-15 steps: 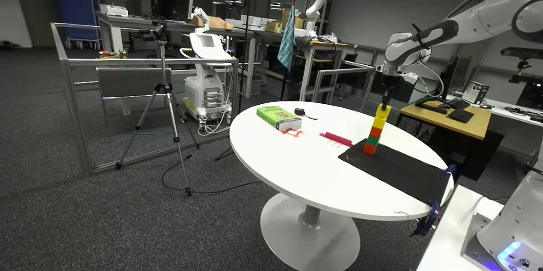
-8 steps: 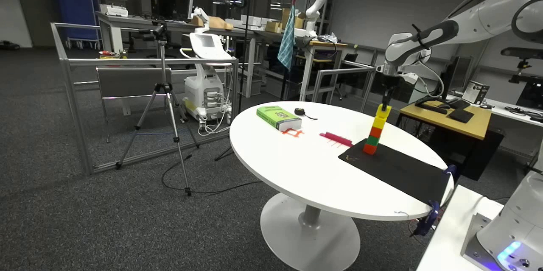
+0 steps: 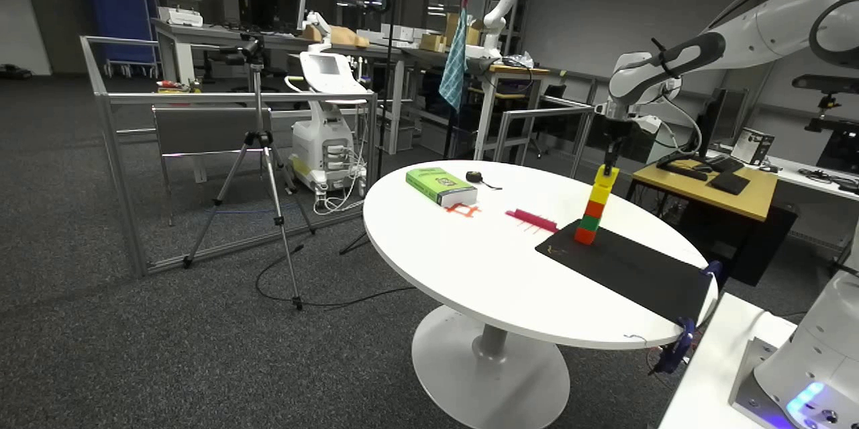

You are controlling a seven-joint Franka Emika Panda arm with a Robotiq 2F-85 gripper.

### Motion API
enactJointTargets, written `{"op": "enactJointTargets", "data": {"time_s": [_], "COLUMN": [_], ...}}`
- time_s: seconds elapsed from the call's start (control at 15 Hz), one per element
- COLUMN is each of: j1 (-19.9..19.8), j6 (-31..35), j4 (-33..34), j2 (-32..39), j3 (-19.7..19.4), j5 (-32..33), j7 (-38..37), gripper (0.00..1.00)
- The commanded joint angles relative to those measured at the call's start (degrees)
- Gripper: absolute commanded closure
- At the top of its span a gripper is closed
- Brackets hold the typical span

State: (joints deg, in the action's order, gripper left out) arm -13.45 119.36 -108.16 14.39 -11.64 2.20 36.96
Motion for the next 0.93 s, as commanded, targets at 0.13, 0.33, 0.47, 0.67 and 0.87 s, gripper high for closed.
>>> {"op": "enactJointTargets", "data": {"time_s": [0.13,0.33,0.47,0.67,0.87], "j1": [-0.70,-0.66,-0.61,-0.56,-0.53], "j6": [1.03,1.18,1.19,1.37,1.37], "j4": [-1.45,-1.84,-2.18,-2.49,-2.60], "j2": [-1.53,-1.69,-1.83,-1.88,-1.82], "j3": [0.69,0.71,0.73,0.74,0.74], "j5": [1.96,2.19,2.28,2.39,2.44], "j7": [-0.58,-0.60,-0.72,-0.92,-1.18], "gripper": [0.70,0.70,0.70,0.70,0.70]}}
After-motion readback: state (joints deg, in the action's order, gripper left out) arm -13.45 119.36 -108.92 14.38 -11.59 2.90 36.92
